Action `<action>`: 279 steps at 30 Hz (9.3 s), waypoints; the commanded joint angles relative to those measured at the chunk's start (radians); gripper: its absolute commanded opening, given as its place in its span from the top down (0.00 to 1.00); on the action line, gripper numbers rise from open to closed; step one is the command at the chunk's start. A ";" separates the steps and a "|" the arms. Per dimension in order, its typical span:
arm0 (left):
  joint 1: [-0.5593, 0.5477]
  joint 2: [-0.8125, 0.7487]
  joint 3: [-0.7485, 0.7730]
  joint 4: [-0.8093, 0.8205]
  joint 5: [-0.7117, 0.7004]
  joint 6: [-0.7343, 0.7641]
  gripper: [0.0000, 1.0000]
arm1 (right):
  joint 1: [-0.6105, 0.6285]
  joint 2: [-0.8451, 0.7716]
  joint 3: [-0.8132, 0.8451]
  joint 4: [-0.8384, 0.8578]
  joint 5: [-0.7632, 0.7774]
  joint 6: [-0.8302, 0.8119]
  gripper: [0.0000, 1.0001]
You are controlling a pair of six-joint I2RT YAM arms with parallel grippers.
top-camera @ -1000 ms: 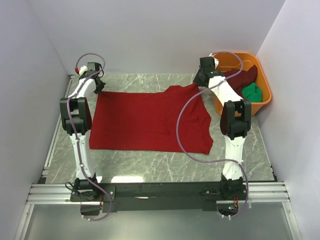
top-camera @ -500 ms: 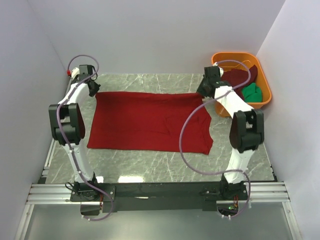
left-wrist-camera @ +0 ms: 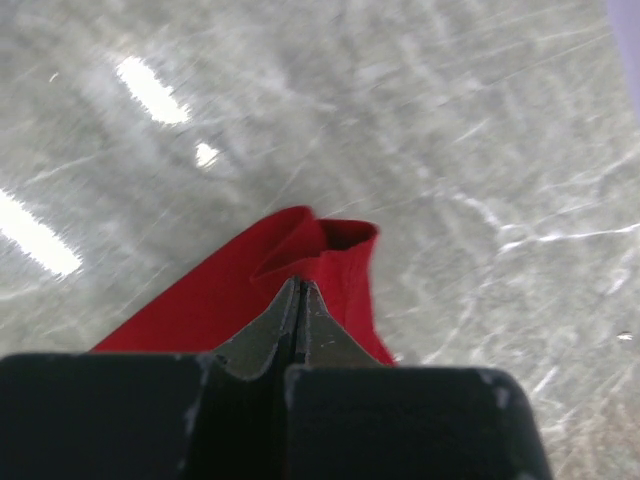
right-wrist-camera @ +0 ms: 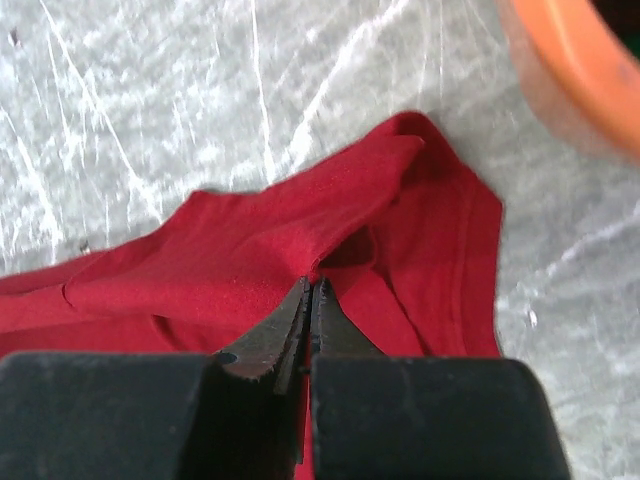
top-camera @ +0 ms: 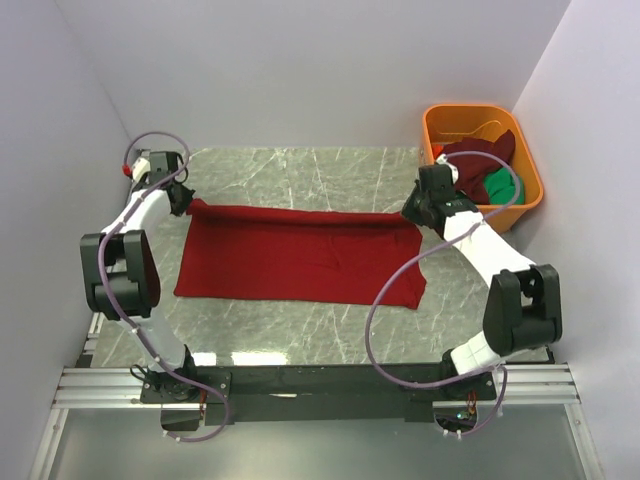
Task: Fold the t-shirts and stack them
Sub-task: Fold the tshirt
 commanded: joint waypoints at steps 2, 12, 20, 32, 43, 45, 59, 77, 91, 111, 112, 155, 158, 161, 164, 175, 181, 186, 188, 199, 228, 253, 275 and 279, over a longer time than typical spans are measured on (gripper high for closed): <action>0.014 -0.086 -0.071 0.033 -0.008 -0.031 1.00 | 0.008 -0.091 -0.064 0.048 0.010 0.004 1.00; 0.015 -0.123 -0.143 0.035 -0.002 -0.057 1.00 | 0.015 -0.169 -0.192 0.085 -0.001 0.004 1.00; 0.015 -0.168 -0.203 0.030 -0.020 -0.083 1.00 | 0.014 -0.185 -0.258 0.111 -0.009 0.005 1.00; 0.015 -0.219 -0.315 0.044 -0.020 -0.116 0.99 | 0.017 -0.152 -0.337 0.166 -0.053 0.021 1.00; 0.015 -0.359 -0.382 0.033 -0.038 -0.146 0.56 | 0.017 -0.243 -0.366 0.120 -0.037 0.002 0.47; 0.015 -0.380 -0.379 0.038 -0.031 -0.137 0.55 | 0.017 -0.278 -0.345 0.105 -0.035 -0.002 0.45; -0.373 -0.142 -0.125 0.096 0.096 0.040 0.53 | 0.029 0.171 0.074 0.062 -0.113 -0.054 0.48; -0.450 -0.127 -0.197 0.111 0.135 -0.003 0.55 | 0.261 0.569 0.481 -0.131 0.164 -0.051 0.52; -0.450 -0.114 -0.212 0.114 0.147 -0.008 0.57 | 0.284 0.592 0.484 -0.101 0.155 -0.037 0.53; -0.450 -0.094 -0.223 0.114 0.144 -0.026 0.57 | 0.302 0.451 0.369 -0.044 0.181 -0.008 0.95; -0.450 -0.093 -0.223 0.117 0.146 -0.029 0.57 | 0.302 0.435 0.361 -0.043 0.183 -0.008 0.96; -0.449 -0.082 -0.258 0.205 0.235 -0.011 0.64 | 0.514 0.030 -0.294 0.407 0.033 0.285 0.91; -0.488 -0.084 -0.241 0.213 0.288 0.035 0.61 | 0.514 0.017 -0.301 0.399 0.026 0.277 0.80; -0.541 -0.108 -0.257 0.265 0.330 0.089 0.57 | 0.515 -0.068 -0.331 0.378 0.051 0.262 0.59; -0.601 -0.125 -0.263 0.311 0.374 0.133 0.55 | 0.491 -0.171 -0.331 0.291 0.094 0.226 0.43; -0.792 -0.096 -0.237 0.295 0.338 0.229 0.51 | 0.097 -0.213 -0.285 0.152 -0.015 0.016 0.46; -0.848 -0.047 -0.195 0.257 0.325 0.256 0.50 | 0.035 -0.052 -0.219 0.186 -0.083 -0.048 0.46; -0.881 -0.019 -0.163 0.217 0.276 0.265 0.50 | 0.035 0.019 -0.179 0.191 -0.089 -0.057 0.46; -0.887 -0.004 -0.154 0.197 0.268 0.268 0.50 | 0.034 0.035 -0.176 0.194 -0.089 -0.054 0.46; -0.899 0.025 -0.145 0.193 0.282 0.269 0.52 | 0.041 0.044 -0.211 0.227 -0.133 -0.036 0.48; -0.899 0.022 -0.126 0.196 0.304 0.250 0.91 | 0.075 -0.011 -0.266 0.200 -0.121 -0.018 0.90; -0.835 -0.005 0.000 0.012 0.376 0.350 0.99 | 0.121 -0.430 -0.565 0.114 -0.119 0.073 0.94; -0.836 -0.010 -0.056 0.025 0.368 0.310 0.56 | 0.144 -0.659 -0.633 -0.019 0.025 0.190 0.86; -0.838 -0.030 -0.039 0.028 0.391 0.299 0.65 | 0.153 -0.677 -0.602 -0.053 0.042 0.183 0.85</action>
